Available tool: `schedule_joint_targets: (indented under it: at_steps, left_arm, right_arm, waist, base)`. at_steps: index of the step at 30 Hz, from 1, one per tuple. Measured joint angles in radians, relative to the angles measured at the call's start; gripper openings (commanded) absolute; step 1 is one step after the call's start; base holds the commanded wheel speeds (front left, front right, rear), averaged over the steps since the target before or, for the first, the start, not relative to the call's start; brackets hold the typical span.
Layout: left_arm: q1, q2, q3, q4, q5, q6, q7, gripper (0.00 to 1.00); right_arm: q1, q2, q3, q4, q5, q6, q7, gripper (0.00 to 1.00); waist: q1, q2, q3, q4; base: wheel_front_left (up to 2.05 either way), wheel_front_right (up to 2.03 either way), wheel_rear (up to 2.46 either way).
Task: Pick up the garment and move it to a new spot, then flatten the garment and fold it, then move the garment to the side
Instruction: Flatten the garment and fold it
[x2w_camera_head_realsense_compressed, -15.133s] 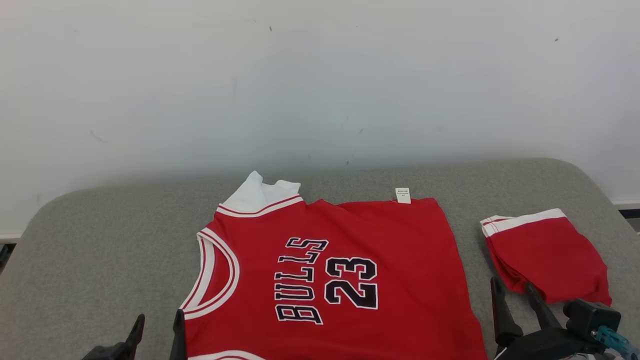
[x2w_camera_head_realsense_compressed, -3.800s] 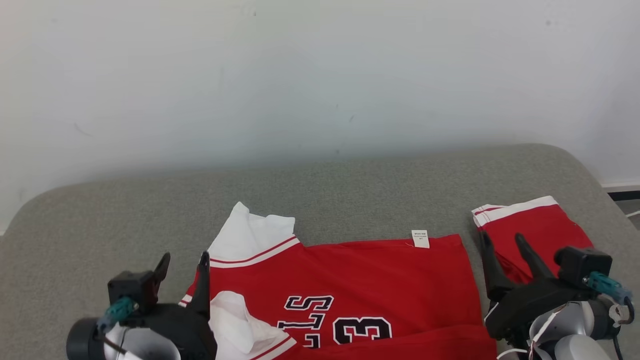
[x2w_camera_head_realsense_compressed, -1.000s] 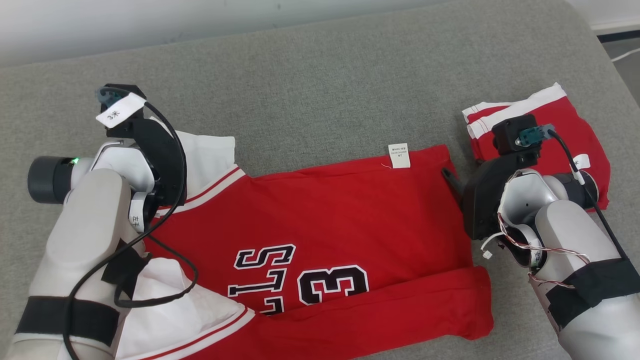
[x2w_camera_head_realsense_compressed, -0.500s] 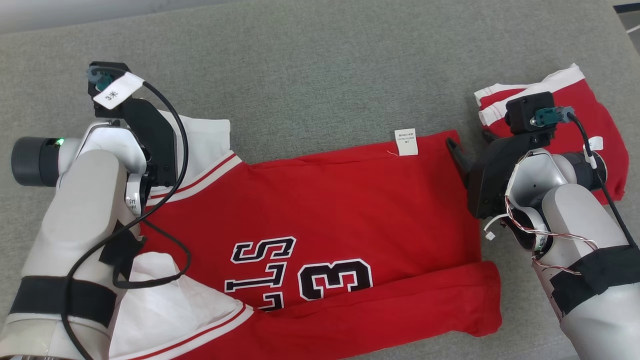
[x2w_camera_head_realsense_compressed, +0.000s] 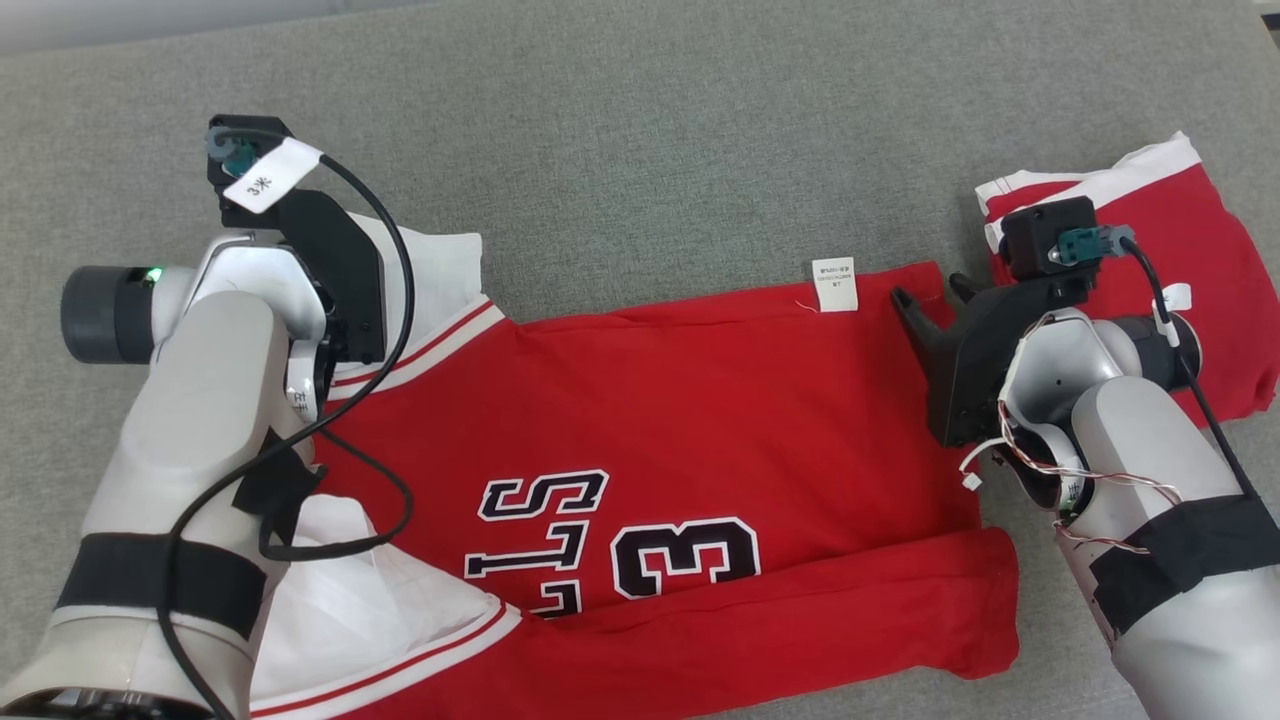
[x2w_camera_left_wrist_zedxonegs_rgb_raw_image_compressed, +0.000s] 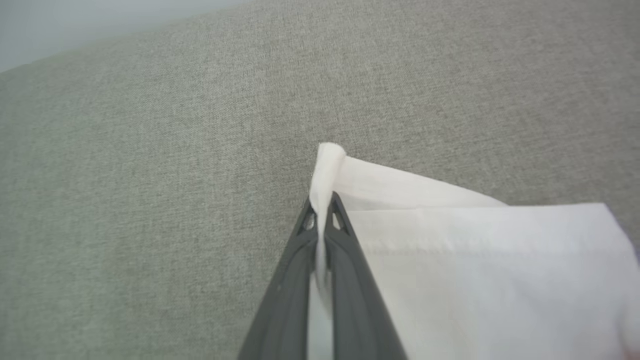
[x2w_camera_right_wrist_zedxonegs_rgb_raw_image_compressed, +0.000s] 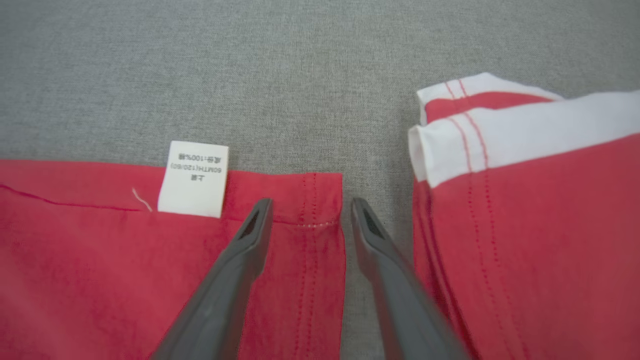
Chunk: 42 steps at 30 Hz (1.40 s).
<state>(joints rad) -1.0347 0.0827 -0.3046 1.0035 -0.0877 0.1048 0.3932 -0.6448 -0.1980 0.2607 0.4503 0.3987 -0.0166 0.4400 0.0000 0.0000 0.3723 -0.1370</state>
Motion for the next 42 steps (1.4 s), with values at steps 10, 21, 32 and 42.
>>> schedule_joint_targets:
  at_steps: [10, 21, 32, 42]
  left_arm:
    - [-0.007, -0.011, 0.0, 0.043, -0.003, 0.0, -0.035, 0.0]
    - [-0.017, -0.018, 0.0, 0.077, -0.009, -0.001, -0.061, 0.0]
    - [-0.031, -0.02, 0.0, 0.099, -0.011, -0.007, -0.096, 0.0]
    - [-0.052, -0.027, 0.008, 0.103, -0.021, -0.004, -0.167, 0.0]
  right_arm:
    - [0.0, 0.0, 0.005, 0.029, 0.0, 0.001, 0.001, 0.4]
    - [0.0, -0.002, 0.001, 0.053, 0.0, -0.002, 0.002, 0.67]
    - [-0.002, 0.003, 0.004, 0.061, 0.0, -0.002, 0.0, 0.0]
    - [-0.005, 0.001, -0.008, 0.059, 0.0, -0.007, -0.04, 0.0]
  waist:
    - [0.0, 0.0, -0.012, 0.0]
    - [0.0, 0.0, -0.009, 0.007]
    - [0.0, 0.0, -0.007, 0.008]
    - [0.0, 0.0, -0.009, 0.014]
  base:
    - [0.0, 0.0, 0.0]
    - [0.0, 0.0, 0.0]
    - [0.0, 0.0, 0.0]
    - [0.0, 0.0, 0.0]
